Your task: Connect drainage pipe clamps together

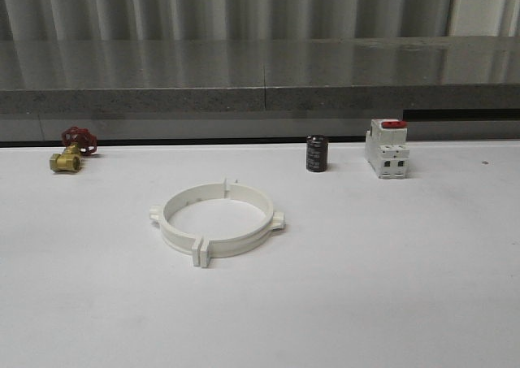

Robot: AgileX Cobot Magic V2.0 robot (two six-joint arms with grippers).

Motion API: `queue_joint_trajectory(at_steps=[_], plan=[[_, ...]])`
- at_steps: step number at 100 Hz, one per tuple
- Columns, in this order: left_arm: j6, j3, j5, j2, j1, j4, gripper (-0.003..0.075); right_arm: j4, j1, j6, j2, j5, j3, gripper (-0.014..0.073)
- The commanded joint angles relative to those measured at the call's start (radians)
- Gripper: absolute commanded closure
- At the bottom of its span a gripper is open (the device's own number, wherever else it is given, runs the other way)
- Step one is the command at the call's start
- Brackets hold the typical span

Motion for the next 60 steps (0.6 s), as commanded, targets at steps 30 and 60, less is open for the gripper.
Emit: queue_joint_trajectory(at_steps=[30, 60], plan=[[-0.003, -0.027, -0.075, 0.012, 0.003, 0.000, 0.0741, 0.007, -0.008, -0.012, -0.021, -0.069, -0.017, 0.0659], [-0.003, -0.027, -0.075, 0.012, 0.003, 0.000, 0.0741, 0.007, -0.008, -0.012, -0.021, -0.069, -0.017, 0.0659]])
